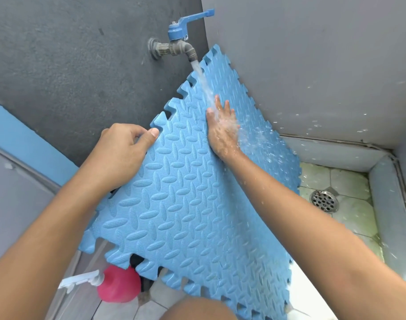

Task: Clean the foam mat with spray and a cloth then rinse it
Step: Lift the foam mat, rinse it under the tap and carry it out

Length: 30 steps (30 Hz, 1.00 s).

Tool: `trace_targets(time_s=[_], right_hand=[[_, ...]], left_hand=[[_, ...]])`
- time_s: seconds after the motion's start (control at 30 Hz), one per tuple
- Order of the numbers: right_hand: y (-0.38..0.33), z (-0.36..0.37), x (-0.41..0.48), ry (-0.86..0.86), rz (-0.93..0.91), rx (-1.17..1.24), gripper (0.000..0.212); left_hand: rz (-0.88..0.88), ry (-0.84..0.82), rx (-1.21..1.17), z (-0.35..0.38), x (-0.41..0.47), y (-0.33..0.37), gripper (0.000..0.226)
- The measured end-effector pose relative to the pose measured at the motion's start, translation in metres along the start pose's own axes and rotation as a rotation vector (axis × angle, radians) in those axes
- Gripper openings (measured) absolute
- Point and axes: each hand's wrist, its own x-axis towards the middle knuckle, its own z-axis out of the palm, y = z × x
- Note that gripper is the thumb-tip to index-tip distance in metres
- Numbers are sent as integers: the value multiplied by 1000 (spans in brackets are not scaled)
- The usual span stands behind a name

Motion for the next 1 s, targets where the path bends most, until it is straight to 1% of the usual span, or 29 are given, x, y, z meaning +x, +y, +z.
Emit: trace_targets(time_s=[0.07, 0.13, 0.2, 0.23, 0.3, 0.33, 0.4, 0.47, 0.53, 0.6, 0.67, 0.73, 0.8, 0.87, 0.9, 0.97, 1.0], right_hand=[[-16, -8, 31, -25, -26, 8, 70], [-28, -21, 57, -25, -54, 132, 64], [-20, -29, 86, -20, -42, 192, 64], [-4, -32, 101, -13, -19, 188, 68], [49, -31, 119, 17, 109, 191, 80], [83, -28, 117, 41, 206, 194, 81], [141, -20, 86, 117, 385, 195, 77], [170, -17, 43, 148, 492, 199, 75], [161, -15, 15, 160, 512, 221, 70], [125, -10, -6, 203, 460, 253, 69], [72, 1, -42, 219, 323, 290, 68], [20, 16, -92, 167, 156, 285, 67], [-10, 28, -142, 116, 33, 266, 67], [-6, 32, -184, 83, -51, 239, 70], [8, 33, -202, 62, -88, 210, 70], [50, 32, -232, 9, -123, 136, 69], [76, 32, -242, -8, -109, 98, 68]], left_hand=[[2, -2, -5, 0, 1, -2, 44], [11, -6, -32, 0, 1, -3, 44], [21, -6, -48, 0, 2, -4, 45], [27, -2, -49, 1, 2, -4, 46], [34, 8, -41, 1, 2, -4, 47], [33, 10, -34, 1, 2, -5, 48], [24, 9, -17, 2, 2, -6, 52], [17, 13, -2, 4, 2, -7, 56], [16, 27, 16, 5, 3, -7, 56], [11, 37, 22, 4, 3, -6, 55], [2, 36, 30, 4, 2, -3, 54], [-4, 32, 38, 5, 2, 0, 51], [-13, 32, 32, 4, 0, 1, 48], [-19, 38, 15, 4, -2, 1, 46], [-24, 40, 5, 5, -2, 1, 45], [-31, 38, -11, 6, -2, 1, 45], [-33, 37, -15, 7, -2, 2, 45]])
